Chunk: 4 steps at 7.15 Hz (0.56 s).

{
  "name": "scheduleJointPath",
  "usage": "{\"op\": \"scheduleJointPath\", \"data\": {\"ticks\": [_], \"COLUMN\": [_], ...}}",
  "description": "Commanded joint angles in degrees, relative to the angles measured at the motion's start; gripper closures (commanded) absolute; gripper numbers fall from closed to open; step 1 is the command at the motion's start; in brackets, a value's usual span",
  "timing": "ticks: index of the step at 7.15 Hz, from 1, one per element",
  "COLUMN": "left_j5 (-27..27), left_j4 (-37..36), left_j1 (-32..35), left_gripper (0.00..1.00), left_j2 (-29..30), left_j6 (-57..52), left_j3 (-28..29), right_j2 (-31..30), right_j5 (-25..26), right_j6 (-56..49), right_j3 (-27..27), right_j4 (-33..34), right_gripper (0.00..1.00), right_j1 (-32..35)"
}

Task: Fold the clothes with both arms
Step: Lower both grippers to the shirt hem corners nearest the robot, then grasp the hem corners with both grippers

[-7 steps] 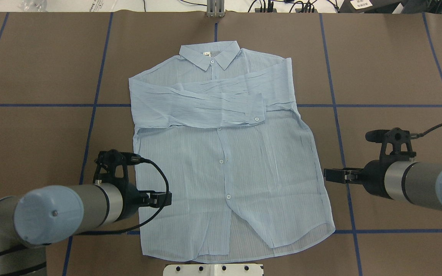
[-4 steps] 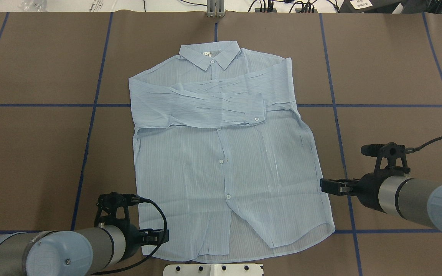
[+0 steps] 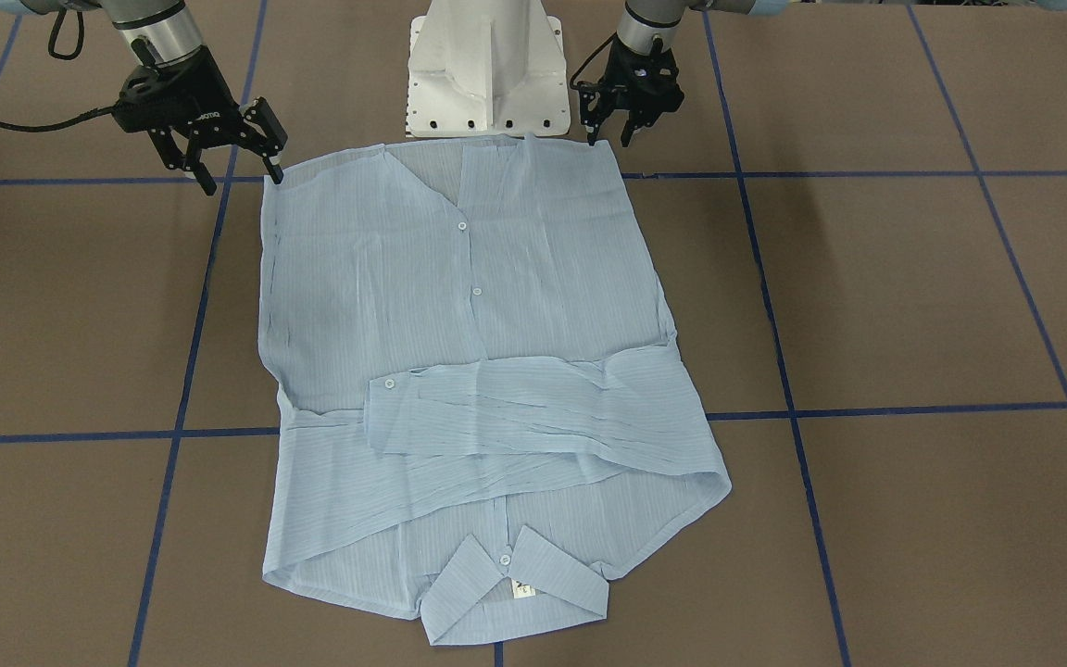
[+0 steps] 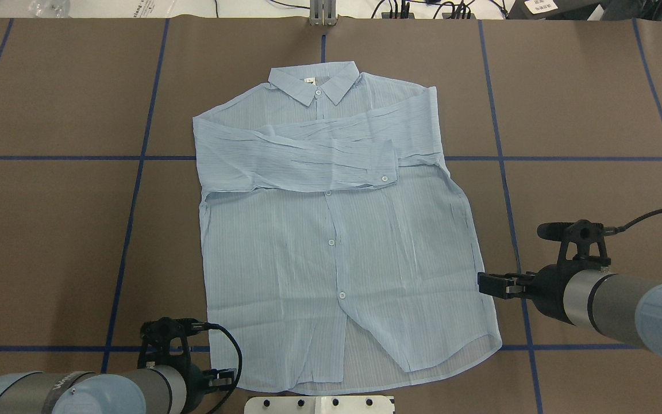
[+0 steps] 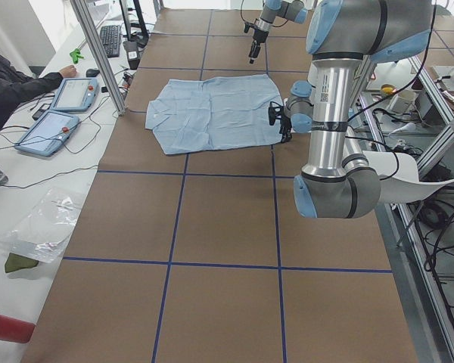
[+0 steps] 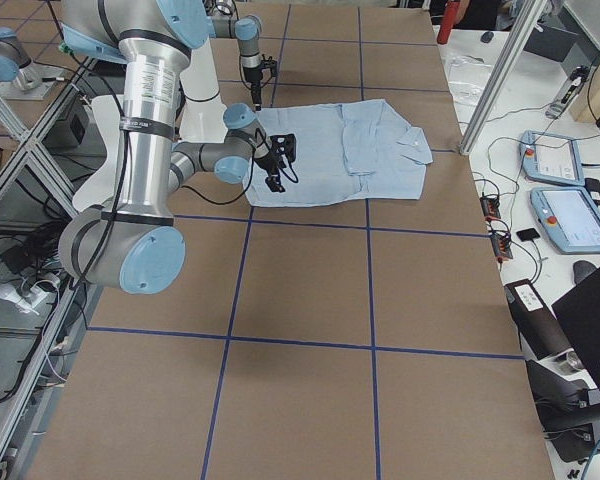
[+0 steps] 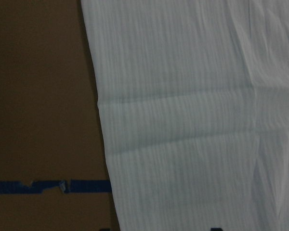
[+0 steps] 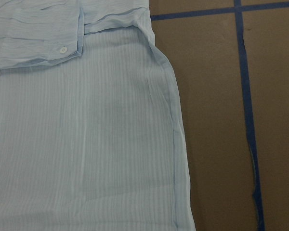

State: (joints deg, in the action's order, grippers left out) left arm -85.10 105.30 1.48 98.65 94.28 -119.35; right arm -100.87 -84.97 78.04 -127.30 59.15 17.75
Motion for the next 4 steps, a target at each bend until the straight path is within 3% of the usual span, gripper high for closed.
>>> {"op": "scheduleJointPath", "data": {"ticks": [1, 4], "left_j5": [0.0, 0.0], "left_j4": [-0.9, -1.0], "left_j1": [-0.2, -0.4], "left_gripper": [0.45, 0.47], "left_j2": [0.1, 0.5], "left_j6": [3.7, 4.8], "left_j3": [0.2, 0.6], "right_j2": [0.0, 0.0], "right_j5": [0.3, 0.3], "right_j6": [0.0, 0.0], "right_j3": [0.1, 0.3], "right_j4": [0.0, 0.0], "right_gripper": [0.0, 0.0], "right_j1": [-0.3, -0.3]}}
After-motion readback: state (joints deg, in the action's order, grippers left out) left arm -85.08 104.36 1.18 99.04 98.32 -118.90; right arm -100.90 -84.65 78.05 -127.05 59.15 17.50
